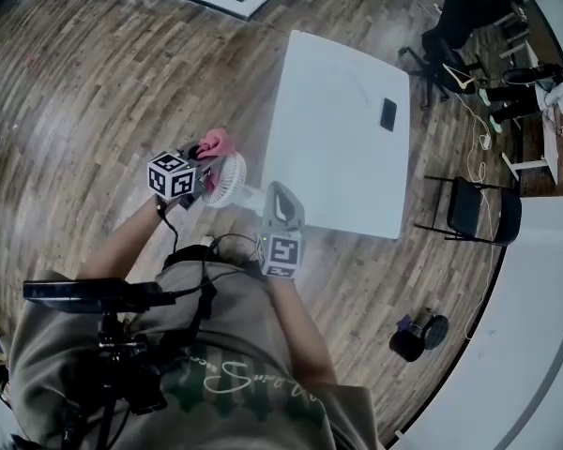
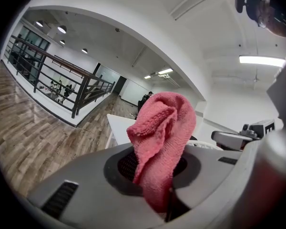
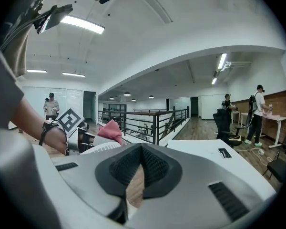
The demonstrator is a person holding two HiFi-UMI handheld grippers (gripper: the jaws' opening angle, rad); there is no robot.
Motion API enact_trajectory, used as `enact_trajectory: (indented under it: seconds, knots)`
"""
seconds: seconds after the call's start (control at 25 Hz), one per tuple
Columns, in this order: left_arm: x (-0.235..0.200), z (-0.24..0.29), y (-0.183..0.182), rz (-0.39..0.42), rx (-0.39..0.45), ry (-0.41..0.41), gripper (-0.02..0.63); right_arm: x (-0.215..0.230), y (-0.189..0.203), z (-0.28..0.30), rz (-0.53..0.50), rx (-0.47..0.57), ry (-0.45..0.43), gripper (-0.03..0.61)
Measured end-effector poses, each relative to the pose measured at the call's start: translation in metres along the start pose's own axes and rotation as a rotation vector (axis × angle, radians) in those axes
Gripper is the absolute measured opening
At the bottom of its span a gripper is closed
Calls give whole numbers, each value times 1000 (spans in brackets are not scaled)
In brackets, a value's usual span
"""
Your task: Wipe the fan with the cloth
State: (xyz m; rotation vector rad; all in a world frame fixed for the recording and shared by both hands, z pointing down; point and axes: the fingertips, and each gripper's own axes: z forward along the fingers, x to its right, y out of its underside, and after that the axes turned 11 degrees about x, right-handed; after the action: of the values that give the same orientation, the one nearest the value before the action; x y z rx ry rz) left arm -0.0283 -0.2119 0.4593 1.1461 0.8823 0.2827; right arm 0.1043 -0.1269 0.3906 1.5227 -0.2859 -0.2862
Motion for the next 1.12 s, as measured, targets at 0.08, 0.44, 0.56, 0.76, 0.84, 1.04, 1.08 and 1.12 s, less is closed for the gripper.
enact_trajectory:
  seconds: [0.08,0.44,0.56,0.76,0.84,1.04,1.08,1.12]
  knots:
    - [-2,-2,1,-30,7,-6,101,-4,1,0,5,-1,-10,26]
    - [-11,-9,13,-21,3,-41,101,-12,4,-2,4,-3,-37,26]
    - [-17,-12,19,-13,-4,-64,101,-12,3,-4,-1,-3,-37,26]
    - [-28,-23,29,-22,-15,-95,101,-13,6,-7,-16,-21,-30,26]
    - [-30,-25,33,-7,-21,-103,101,-12,8,-8,-20,-26,-28,26]
    - [-30,-33,36,2,-23,-113,100,-20,10,-12,-21,-38,-36,26]
    - [-30,-35,37,1,-24,-114,100,-21,10,-13,-23,-40,-38,26]
    - [-31,-37,38,1,-25,-116,100,-22,10,-13,-24,-41,-39,26]
